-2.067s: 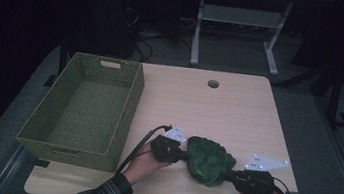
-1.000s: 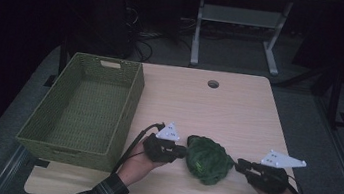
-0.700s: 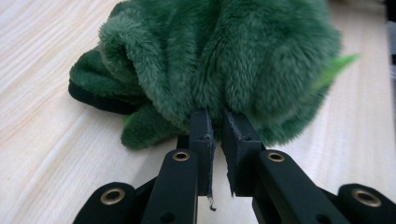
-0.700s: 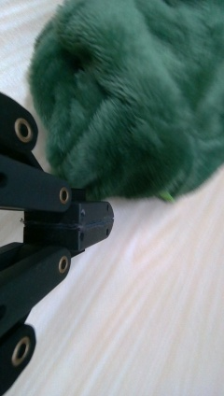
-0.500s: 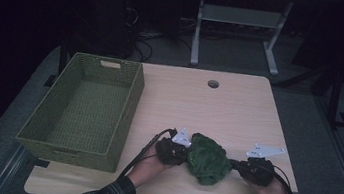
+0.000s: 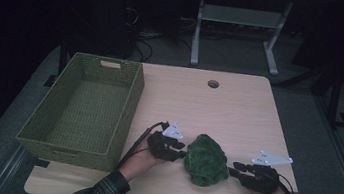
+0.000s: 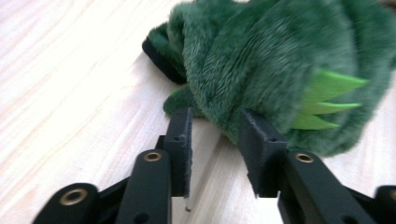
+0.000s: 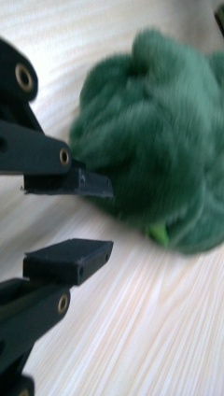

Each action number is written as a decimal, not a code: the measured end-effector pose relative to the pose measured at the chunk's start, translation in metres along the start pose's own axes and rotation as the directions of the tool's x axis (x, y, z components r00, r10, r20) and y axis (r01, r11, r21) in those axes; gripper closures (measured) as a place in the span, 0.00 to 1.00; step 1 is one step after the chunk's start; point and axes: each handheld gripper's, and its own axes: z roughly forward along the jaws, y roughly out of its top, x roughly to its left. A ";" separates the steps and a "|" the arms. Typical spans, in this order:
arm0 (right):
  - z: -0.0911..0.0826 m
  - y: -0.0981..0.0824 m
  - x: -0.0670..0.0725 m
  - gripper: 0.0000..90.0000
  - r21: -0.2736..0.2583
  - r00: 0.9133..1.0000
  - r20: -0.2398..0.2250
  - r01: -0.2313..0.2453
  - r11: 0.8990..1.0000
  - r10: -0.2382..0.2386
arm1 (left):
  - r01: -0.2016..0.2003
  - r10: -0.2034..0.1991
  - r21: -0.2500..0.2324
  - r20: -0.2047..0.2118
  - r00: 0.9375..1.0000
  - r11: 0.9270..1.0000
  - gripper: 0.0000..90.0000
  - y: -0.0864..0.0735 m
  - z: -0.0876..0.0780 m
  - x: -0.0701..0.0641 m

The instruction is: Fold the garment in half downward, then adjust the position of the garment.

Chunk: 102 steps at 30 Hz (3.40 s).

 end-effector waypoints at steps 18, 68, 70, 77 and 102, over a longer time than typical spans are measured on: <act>0.006 -0.016 -0.032 0.15 0.032 0.970 0.234 -0.082 0.996 0.073 | -0.104 0.108 -0.039 0.134 0.985 0.994 0.24 0.030 -0.030 -0.001; 0.008 -0.016 -0.031 0.16 0.027 0.961 0.266 -0.082 0.996 0.072 | -0.284 0.230 0.313 0.199 0.953 0.906 0.60 0.043 0.062 -0.026; 0.008 -0.016 -0.031 0.16 0.027 0.961 0.266 -0.082 0.996 0.072 | -0.284 0.226 0.320 0.206 0.952 0.904 0.69 0.043 0.061 -0.027; 0.008 -0.016 -0.031 0.16 0.026 0.961 0.267 -0.083 0.996 0.073 | -0.279 0.217 0.331 0.213 0.953 0.902 0.86 0.045 0.059 -0.029; 0.008 -0.016 -0.031 0.17 0.023 0.960 0.271 -0.084 0.996 0.075 | -0.188 0.161 0.267 0.121 0.979 0.945 0.87 0.072 -0.033 0.005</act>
